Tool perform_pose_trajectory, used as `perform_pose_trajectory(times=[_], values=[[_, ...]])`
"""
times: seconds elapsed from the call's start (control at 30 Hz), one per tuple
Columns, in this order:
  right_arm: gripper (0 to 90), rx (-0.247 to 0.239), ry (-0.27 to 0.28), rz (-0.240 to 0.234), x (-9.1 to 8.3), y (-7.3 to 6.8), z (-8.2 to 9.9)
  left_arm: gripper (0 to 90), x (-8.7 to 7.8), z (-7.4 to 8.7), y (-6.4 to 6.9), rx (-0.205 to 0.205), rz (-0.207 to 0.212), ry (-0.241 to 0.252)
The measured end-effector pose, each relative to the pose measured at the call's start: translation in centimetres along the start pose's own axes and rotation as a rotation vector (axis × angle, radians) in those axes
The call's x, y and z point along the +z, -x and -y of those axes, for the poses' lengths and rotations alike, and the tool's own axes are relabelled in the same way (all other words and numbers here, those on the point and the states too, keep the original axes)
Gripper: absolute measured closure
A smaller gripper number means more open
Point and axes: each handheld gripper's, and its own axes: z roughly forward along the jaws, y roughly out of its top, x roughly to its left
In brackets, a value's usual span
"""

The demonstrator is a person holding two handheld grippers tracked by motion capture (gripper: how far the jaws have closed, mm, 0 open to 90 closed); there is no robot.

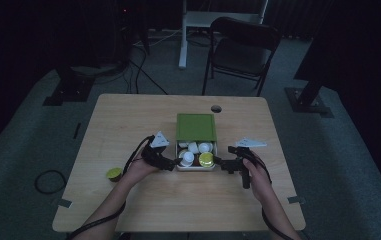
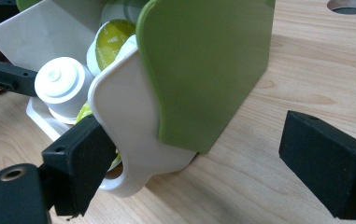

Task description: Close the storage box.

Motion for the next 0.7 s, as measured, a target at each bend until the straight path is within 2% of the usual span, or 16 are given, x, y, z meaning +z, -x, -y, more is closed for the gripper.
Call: perform_pose_trajectory(times=[0.7], values=[[10.7, 0.017, 0.011, 0.038, 1.1, 0.6, -0.6, 7.5, 0.7, -0.5, -0.9, -0.01, -0.032, 0.007]])
